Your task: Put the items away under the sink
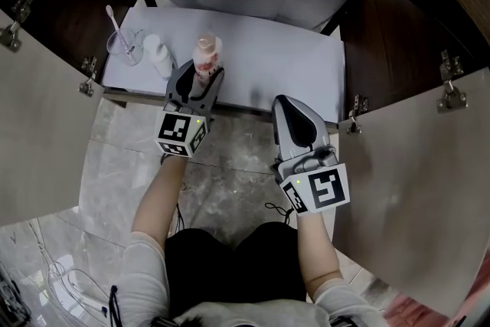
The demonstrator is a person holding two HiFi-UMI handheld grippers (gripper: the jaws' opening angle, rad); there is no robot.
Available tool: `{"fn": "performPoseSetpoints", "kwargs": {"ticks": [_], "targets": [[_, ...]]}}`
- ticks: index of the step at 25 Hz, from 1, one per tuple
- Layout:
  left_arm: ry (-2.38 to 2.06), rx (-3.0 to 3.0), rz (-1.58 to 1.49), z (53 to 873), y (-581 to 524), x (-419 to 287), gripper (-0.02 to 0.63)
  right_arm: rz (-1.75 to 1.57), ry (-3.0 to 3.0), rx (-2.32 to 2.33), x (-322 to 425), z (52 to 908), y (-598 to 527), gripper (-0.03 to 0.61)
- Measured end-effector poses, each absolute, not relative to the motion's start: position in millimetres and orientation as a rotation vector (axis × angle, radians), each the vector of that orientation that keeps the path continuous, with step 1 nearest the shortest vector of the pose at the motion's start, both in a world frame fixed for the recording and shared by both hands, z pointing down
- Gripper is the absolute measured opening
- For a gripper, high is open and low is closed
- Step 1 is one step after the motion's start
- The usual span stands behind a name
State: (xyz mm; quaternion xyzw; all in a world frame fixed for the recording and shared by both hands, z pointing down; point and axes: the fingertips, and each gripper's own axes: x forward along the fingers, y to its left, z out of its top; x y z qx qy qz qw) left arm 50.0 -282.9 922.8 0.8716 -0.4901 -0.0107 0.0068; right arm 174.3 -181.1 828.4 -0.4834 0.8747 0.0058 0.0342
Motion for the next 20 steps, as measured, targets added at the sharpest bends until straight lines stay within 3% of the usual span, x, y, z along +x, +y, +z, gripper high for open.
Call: {"fn": "performPoseSetpoints", "kwargs": {"ticks": [7,8,13,20], "targets": [[-1.516,2.763,0.023,917,-263,44,0.225,0.004,2.715,-1.503,172,833,-181,0.011],[-1.520,2.760,0.024,914,-260,40,0.212,-0.008,2.718,-1.512,172,834,-181,0.011],[-1.552,2.744,0.067,895,-243,19,0.020,-0.093,2.726,-1.568,167,831,-181,0.011],[-1.574,2.682,0.059,838,-212,-7,0.008,-0.156,2.783,-1.599,154,805,-168,0.011]]}}
